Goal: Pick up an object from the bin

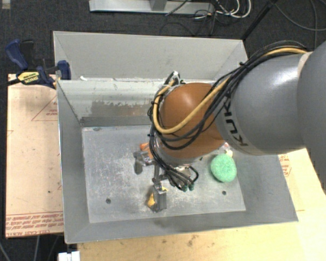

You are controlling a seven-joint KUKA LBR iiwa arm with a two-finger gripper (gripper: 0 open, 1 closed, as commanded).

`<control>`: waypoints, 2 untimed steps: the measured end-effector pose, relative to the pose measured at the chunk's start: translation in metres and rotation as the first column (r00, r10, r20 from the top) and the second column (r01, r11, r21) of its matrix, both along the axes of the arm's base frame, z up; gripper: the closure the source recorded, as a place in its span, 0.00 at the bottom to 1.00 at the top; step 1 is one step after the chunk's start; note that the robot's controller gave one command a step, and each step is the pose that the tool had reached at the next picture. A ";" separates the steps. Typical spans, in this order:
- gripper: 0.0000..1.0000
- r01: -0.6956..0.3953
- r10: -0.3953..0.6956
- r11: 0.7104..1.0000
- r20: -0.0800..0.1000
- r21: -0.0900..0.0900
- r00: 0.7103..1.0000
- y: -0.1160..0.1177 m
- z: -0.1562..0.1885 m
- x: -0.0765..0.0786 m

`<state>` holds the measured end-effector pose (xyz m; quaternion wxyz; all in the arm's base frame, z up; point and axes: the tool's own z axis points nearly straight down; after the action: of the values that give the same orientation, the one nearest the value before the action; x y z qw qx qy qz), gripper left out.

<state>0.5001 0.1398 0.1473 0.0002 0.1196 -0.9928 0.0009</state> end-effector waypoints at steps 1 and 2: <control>0.00 -0.193 0.193 0.981 -0.001 0.004 0.981 -0.024 0.006 -0.008; 0.00 -0.296 0.296 0.955 0.007 0.002 0.955 -0.045 -0.062 0.013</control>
Offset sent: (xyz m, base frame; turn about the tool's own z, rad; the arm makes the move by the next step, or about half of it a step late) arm 0.0161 -0.0495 -0.0773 -0.3091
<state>0.5129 0.0950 0.0850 -0.0032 0.2666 -0.9638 -0.0003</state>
